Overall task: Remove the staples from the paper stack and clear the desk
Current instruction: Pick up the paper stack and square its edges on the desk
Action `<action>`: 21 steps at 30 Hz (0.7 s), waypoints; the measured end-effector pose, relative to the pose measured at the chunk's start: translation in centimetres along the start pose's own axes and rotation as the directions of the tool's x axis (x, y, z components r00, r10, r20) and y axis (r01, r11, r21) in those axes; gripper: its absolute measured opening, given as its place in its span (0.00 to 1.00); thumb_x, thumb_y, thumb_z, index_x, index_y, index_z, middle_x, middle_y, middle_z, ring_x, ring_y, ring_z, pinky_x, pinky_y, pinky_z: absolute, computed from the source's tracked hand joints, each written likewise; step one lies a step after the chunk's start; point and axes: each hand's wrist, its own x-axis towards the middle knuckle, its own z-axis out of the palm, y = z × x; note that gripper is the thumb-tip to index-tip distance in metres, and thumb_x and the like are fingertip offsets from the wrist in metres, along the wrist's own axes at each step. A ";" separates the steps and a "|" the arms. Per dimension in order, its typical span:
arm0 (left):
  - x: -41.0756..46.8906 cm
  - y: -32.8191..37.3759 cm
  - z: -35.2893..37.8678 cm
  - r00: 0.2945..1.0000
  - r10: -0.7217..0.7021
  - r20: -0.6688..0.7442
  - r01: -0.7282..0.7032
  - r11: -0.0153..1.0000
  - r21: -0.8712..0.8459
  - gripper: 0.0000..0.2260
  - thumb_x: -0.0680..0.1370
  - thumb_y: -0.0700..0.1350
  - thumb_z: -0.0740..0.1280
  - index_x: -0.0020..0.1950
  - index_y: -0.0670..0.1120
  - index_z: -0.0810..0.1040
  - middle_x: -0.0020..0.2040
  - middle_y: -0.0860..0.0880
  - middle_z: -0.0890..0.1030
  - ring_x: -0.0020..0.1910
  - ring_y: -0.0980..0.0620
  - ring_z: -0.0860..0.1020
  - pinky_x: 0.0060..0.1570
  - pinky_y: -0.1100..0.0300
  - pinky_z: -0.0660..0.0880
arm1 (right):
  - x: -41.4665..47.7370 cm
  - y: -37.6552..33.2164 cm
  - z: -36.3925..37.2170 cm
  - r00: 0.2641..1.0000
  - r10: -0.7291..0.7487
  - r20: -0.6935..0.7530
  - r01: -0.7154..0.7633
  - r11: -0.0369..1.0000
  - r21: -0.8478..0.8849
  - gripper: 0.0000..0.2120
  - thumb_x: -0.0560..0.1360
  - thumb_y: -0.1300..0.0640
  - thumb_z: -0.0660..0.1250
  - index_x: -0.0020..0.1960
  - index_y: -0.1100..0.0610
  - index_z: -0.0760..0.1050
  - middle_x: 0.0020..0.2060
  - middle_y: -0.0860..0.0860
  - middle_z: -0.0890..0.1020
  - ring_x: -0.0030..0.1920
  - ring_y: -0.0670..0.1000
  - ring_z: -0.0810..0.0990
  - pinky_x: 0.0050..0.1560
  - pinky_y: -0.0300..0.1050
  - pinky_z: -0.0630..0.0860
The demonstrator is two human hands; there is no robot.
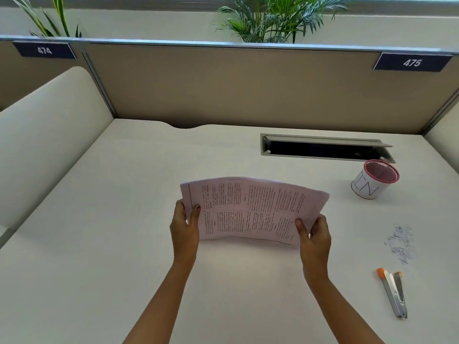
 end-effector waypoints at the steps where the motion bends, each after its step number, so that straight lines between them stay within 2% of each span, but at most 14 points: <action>1: -0.1 -0.4 0.2 1.000 -0.003 0.004 0.003 1.000 0.022 0.05 0.81 0.42 0.60 0.56 0.45 0.71 0.48 0.52 0.79 0.46 0.59 0.78 0.37 0.74 0.75 | -0.1 0.3 -0.1 1.000 0.016 -0.002 -0.016 1.000 -0.003 0.09 0.77 0.60 0.65 0.57 0.56 0.70 0.52 0.52 0.80 0.55 0.53 0.80 0.48 0.34 0.79; 4: -0.2 -1.2 0.8 1.000 -0.002 -0.018 0.004 0.996 0.085 0.05 0.82 0.41 0.58 0.56 0.44 0.71 0.49 0.50 0.78 0.46 0.57 0.78 0.38 0.72 0.76 | -0.2 0.8 0.0 0.998 0.054 -0.018 -0.055 0.998 -0.012 0.07 0.78 0.60 0.63 0.55 0.57 0.70 0.53 0.53 0.80 0.55 0.53 0.80 0.46 0.37 0.80; 8: -0.5 -0.7 1.5 0.997 0.035 -0.068 -0.027 0.993 0.111 0.05 0.82 0.38 0.57 0.54 0.47 0.70 0.49 0.50 0.77 0.45 0.54 0.78 0.39 0.69 0.78 | 0.0 0.0 0.3 0.995 0.050 -0.089 -0.055 0.997 -0.049 0.04 0.79 0.63 0.62 0.54 0.59 0.69 0.52 0.55 0.79 0.52 0.55 0.79 0.51 0.47 0.80; 9: -0.6 -0.5 1.6 0.996 0.047 -0.081 -0.040 0.995 0.090 0.05 0.82 0.38 0.58 0.54 0.47 0.69 0.48 0.50 0.77 0.45 0.55 0.78 0.38 0.71 0.78 | 0.0 -0.2 0.3 0.994 0.041 -0.103 -0.046 0.998 -0.044 0.04 0.79 0.63 0.62 0.53 0.59 0.69 0.51 0.54 0.79 0.52 0.54 0.79 0.51 0.46 0.79; 12: -0.7 -0.2 1.5 0.993 0.060 -0.097 -0.058 0.998 0.020 0.06 0.82 0.40 0.59 0.58 0.48 0.68 0.49 0.54 0.77 0.47 0.59 0.78 0.38 0.73 0.75 | -0.1 0.1 -0.2 0.996 0.023 -0.084 -0.026 0.999 -0.027 0.05 0.78 0.64 0.63 0.53 0.58 0.69 0.49 0.52 0.79 0.52 0.53 0.78 0.45 0.32 0.78; 15: -0.8 -0.9 1.3 0.995 0.062 -0.073 -0.060 0.998 0.030 0.08 0.81 0.40 0.60 0.60 0.47 0.68 0.50 0.53 0.78 0.49 0.59 0.78 0.40 0.73 0.76 | -0.6 1.0 -0.6 0.998 0.047 -0.044 -0.049 0.997 -0.058 0.06 0.78 0.64 0.63 0.54 0.59 0.69 0.50 0.54 0.79 0.52 0.54 0.78 0.43 0.28 0.76; 17: -1.0 -1.4 1.3 0.996 0.067 -0.061 -0.063 0.995 0.072 0.06 0.81 0.40 0.60 0.57 0.46 0.68 0.49 0.51 0.77 0.47 0.58 0.77 0.39 0.73 0.76 | -0.7 1.2 -0.8 0.997 0.064 -0.033 -0.067 0.994 -0.087 0.06 0.78 0.65 0.63 0.54 0.61 0.69 0.51 0.55 0.79 0.53 0.55 0.78 0.45 0.32 0.77; 21: -1.2 -2.0 1.3 0.992 0.067 -0.104 -0.056 0.993 0.103 0.02 0.82 0.40 0.59 0.52 0.46 0.69 0.47 0.50 0.78 0.44 0.56 0.78 0.36 0.74 0.75 | -0.8 0.7 -0.9 0.998 0.066 -0.023 -0.068 0.993 -0.101 0.05 0.78 0.65 0.62 0.54 0.60 0.68 0.53 0.56 0.79 0.52 0.55 0.79 0.55 0.47 0.78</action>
